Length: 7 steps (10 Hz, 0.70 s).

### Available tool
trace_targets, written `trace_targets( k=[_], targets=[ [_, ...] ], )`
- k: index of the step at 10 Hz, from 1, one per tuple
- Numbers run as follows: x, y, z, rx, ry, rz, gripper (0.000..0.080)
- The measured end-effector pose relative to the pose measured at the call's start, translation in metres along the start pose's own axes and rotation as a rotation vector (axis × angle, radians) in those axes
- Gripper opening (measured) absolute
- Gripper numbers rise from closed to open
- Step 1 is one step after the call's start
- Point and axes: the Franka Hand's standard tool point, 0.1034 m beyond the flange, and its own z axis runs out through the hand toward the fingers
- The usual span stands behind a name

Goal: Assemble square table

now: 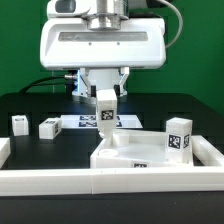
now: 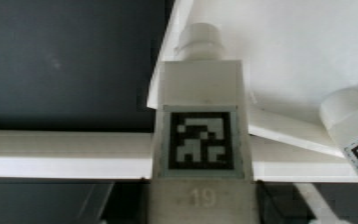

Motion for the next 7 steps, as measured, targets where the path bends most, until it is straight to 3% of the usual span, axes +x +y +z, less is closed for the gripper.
trace_targets(
  k=[4, 7],
  targets=[
    [0.002, 0.003, -0.001, -0.014, 0.029, -0.004, 0.0292],
    [0.011, 0.017, -0.005, -0.098, 0.202, -0.033, 0.0292]
  ],
)
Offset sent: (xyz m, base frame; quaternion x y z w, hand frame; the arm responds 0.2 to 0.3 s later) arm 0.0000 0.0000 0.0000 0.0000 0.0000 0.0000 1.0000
